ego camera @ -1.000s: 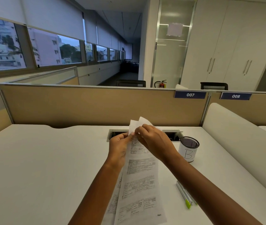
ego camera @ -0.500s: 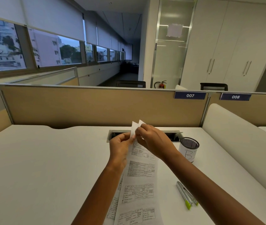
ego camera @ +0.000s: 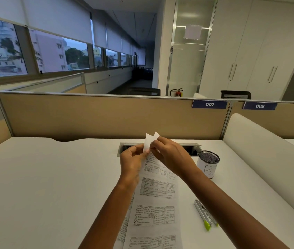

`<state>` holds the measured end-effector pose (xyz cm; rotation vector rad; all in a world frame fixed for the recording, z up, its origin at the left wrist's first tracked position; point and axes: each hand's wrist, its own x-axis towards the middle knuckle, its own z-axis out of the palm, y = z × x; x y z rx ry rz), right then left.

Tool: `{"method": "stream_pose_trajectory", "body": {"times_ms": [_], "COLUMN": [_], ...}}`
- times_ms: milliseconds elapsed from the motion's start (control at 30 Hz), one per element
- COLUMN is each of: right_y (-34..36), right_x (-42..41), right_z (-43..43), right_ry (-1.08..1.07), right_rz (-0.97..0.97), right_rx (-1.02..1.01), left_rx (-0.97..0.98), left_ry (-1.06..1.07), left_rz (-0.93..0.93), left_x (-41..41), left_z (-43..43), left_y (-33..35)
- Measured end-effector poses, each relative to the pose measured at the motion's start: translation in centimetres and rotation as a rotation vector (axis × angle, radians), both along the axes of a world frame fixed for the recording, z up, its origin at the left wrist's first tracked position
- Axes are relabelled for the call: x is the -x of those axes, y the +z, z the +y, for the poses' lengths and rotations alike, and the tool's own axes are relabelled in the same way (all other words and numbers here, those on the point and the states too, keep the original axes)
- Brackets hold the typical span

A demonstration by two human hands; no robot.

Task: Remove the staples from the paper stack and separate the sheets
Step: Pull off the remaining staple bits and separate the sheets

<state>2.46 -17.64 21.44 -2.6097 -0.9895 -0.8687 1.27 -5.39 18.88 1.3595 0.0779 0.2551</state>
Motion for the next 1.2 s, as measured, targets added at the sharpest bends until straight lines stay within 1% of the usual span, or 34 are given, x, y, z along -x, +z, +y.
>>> {"method": "stream_pose_trajectory", "body": {"times_ms": [133,267,500,600,733,800,933,1000,1100,1200], "right_y": [0.2,0.2,-0.1,-0.6,-1.3,-1.6,-1.7,-1.6,-1.5,-1.2], "right_x": [-0.2,-0.2,0.6,0.6,0.2,0.0,-0.1,-0.1,0.1,0.2], "right_z": [-0.3,-0.5,-0.4,-0.2,0.0,0.2,0.5,0.7,0.8,0.9], "right_ry": [0.005,0.010,-0.036,-0.063,-0.061,-0.057,-0.043,-0.034,-0.024,-0.032], "right_rz": [0.029,-0.019,-0.090,-0.084,-0.052,-0.029,0.077,0.094,0.066,0.008], "right_rx": [0.078,0.146,0.130,0.093,-0.022,-0.078,-0.274,-0.340,-0.355,-0.307], "left_rx": [0.044,0.051,-0.153,-0.204,-0.248,-0.237,-0.172,-0.150,-0.124,-0.118], "left_ry": [-0.040,-0.083,-0.066,-0.026,0.026,0.038,0.035,0.023,0.006,0.009], "left_rz": [0.025,0.032,-0.057,-0.099,-0.137,-0.128,-0.104,-0.108,-0.119,-0.132], "left_x": [0.1,0.1,0.2,0.1,-0.1,-0.2,-0.2,-0.3,-0.4,-0.3], "left_z": [0.0,-0.1,-0.2,-0.6,-0.9,-0.9,-0.9,-0.7,-0.6,-0.5], "left_y": [-0.1,0.0,-0.3,-0.5,-0.8,-1.0,-1.1,-1.0,-0.8,-0.8]}}
